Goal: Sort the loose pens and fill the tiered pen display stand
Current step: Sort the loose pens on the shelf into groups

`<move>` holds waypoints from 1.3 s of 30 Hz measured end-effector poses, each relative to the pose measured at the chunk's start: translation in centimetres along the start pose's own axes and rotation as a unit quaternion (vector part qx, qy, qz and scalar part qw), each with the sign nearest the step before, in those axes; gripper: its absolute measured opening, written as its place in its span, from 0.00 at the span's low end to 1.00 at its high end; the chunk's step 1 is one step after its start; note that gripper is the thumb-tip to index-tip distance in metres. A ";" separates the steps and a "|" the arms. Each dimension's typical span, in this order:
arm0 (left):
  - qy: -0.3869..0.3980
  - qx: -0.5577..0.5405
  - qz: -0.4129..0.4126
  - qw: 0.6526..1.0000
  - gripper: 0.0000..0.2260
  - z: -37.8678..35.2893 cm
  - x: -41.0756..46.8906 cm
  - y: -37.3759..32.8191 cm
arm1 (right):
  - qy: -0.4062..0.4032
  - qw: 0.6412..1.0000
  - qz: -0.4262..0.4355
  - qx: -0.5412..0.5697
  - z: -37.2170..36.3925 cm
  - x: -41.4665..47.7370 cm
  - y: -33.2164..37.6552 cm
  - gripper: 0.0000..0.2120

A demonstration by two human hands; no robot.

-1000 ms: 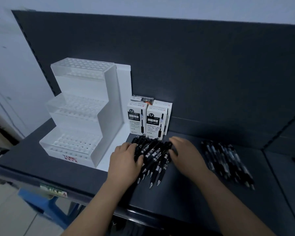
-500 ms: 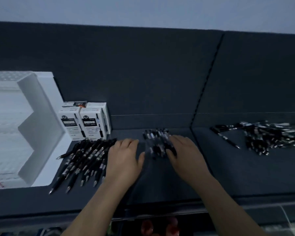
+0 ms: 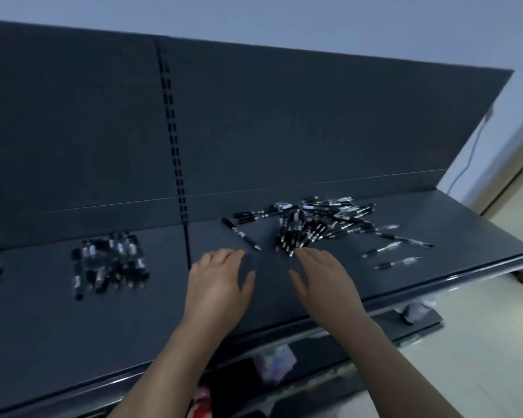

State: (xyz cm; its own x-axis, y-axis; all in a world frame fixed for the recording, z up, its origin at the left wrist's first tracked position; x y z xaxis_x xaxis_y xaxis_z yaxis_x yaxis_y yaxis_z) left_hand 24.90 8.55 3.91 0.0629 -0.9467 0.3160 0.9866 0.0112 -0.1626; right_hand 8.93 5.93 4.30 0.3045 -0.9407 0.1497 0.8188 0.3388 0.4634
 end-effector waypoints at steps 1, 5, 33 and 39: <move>0.009 0.001 -0.004 1.000 0.22 -0.6 0.4 -1.4 | 0.002 1.000 -0.011 -0.004 0.6 -0.1 -1.6 0.19; 0.037 0.002 -0.019 0.999 0.22 -2.7 2.8 -5.8 | 0.001 0.999 -0.041 -0.003 2.5 0.7 -7.1 0.22; 0.161 -0.064 -0.094 0.980 0.18 -18.0 14.8 -28.6 | 0.013 0.990 -0.136 0.019 9.6 8.9 -36.3 0.12; 0.159 -0.052 -0.023 0.986 0.06 -18.3 15.3 -28.5 | 0.068 0.996 -0.049 0.016 8.0 11.4 -37.2 0.11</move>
State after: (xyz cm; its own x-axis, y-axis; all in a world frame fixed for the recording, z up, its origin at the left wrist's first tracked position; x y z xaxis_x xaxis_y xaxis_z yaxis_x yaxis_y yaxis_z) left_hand -5.03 -12.16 -3.74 -0.0485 -0.9986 0.0201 0.9655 -0.0520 -0.2551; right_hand -21.97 -17.57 -4.27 0.2899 -0.9569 -0.0165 0.8325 0.2436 0.4976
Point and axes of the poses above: each hand's wrist, its own x-axis towards the middle knuckle, its own z-axis out of the back of the hand, y = z × x, the point moved 10 cm from there along x, towards the middle knuckle, and after that the axes turned 15 degrees about x, right-handed, at the moved point
